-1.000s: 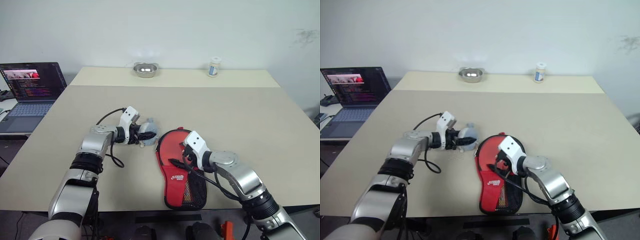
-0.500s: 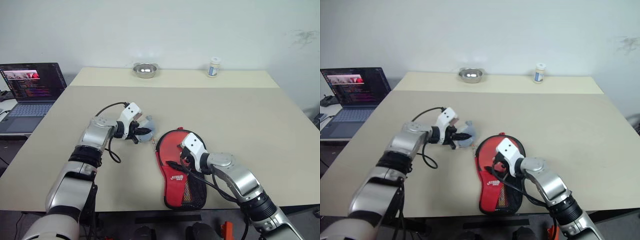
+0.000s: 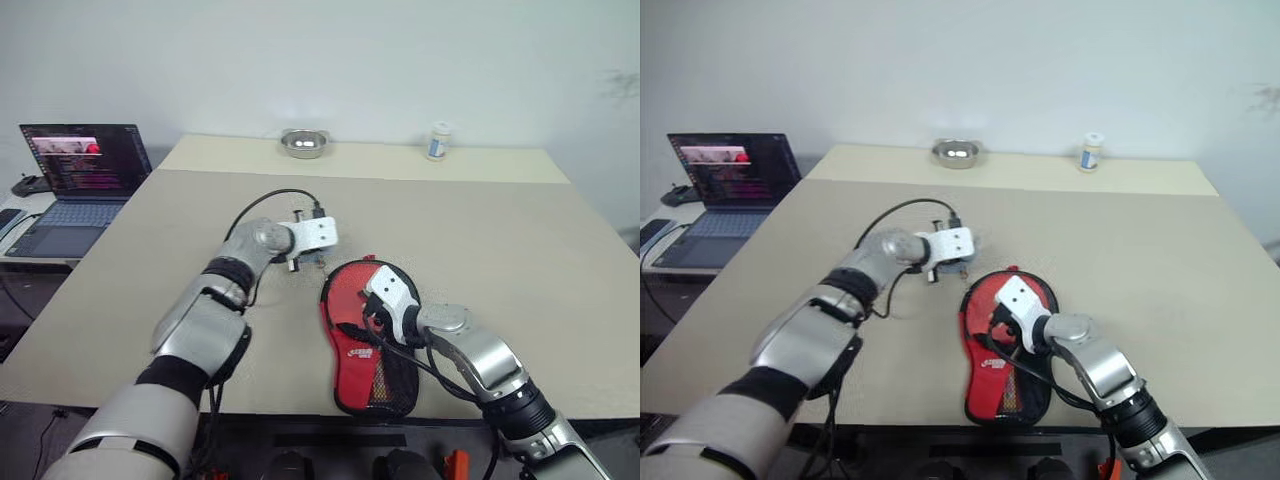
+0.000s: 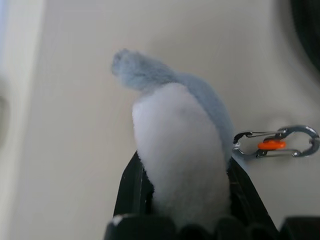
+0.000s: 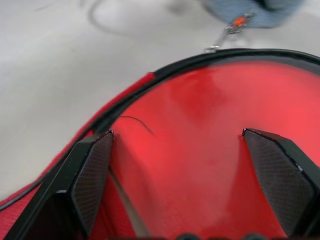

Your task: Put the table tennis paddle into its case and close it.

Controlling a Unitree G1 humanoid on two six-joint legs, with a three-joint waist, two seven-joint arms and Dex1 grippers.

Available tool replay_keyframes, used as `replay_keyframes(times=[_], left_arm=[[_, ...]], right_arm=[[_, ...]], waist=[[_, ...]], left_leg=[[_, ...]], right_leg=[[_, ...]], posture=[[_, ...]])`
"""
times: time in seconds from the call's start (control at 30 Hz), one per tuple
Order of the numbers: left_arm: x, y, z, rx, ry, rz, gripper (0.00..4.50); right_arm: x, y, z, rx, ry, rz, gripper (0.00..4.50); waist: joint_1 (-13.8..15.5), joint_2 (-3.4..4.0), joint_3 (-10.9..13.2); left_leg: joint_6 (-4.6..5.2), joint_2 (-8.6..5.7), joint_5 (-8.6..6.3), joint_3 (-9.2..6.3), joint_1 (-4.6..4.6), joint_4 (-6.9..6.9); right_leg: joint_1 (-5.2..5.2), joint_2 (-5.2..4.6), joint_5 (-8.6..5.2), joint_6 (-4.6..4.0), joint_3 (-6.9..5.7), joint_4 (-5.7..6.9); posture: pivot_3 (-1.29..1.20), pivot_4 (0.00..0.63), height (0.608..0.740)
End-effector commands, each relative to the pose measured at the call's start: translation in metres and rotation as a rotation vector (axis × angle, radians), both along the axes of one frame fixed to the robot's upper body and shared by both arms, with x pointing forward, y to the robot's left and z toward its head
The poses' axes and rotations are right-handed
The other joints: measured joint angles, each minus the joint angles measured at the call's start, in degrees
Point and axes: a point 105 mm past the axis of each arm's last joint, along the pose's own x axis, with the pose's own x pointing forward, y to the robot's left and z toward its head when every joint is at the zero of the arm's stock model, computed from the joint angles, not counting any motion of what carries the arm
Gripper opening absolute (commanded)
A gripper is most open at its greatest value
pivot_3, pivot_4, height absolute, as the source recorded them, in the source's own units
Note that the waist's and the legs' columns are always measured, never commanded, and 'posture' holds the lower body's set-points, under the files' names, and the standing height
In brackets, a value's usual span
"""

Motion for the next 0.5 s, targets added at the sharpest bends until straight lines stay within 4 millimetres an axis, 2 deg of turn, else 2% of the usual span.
replay_keyframes(times=[0.03, 0.13, 0.27, 0.5], left_arm=[[0.014, -0.029, 0.051, 0.087, -0.277, -0.039, 0.53], [0.015, -0.047, 0.065, 0.143, -0.388, -0.069, 0.52], [0.008, -0.084, 0.079, 0.164, -0.494, -0.156, 0.52], [-0.019, -0.158, 0.092, 0.007, -0.511, -0.297, 0.52]], right_arm=[[-0.017, -0.002, -0.037, -0.076, 0.147, 0.021, 4.50], [-0.022, -0.001, -0.041, -0.087, 0.166, 0.034, 4.50], [-0.028, 0.000, -0.046, -0.095, 0.187, 0.040, 4.50], [-0.033, 0.000, -0.048, -0.102, 0.199, 0.033, 4.50]], waist=[[-0.2, -0.02, 0.0], [-0.4, -0.02, 0.0], [-0.5, -0.01, 0.0], [-0.1, -0.02, 0.0]], left_leg=[[0.00, 0.00, 0.00, 0.07, -0.03, 0.00], [0.01, -0.02, -0.02, 0.10, -0.23, -0.03], [0.01, 0.00, -0.03, 0.09, -0.36, -0.10], [0.00, -0.06, -0.03, 0.04, -0.40, -0.07]], right_leg=[[-0.04, 0.00, 0.01, 0.02, 0.01, -0.01], [-0.21, 0.00, 0.03, -0.01, 0.02, -0.08], [-0.38, 0.03, 0.15, -0.23, -0.01, -0.07], [-0.34, -0.03, 0.07, -0.08, -0.11, -0.15]], posture=[[0.00, 0.150, 0.740], [0.00, 0.150, 0.740], [0.00, 0.150, 0.740], [0.00, 0.150, 0.740]])
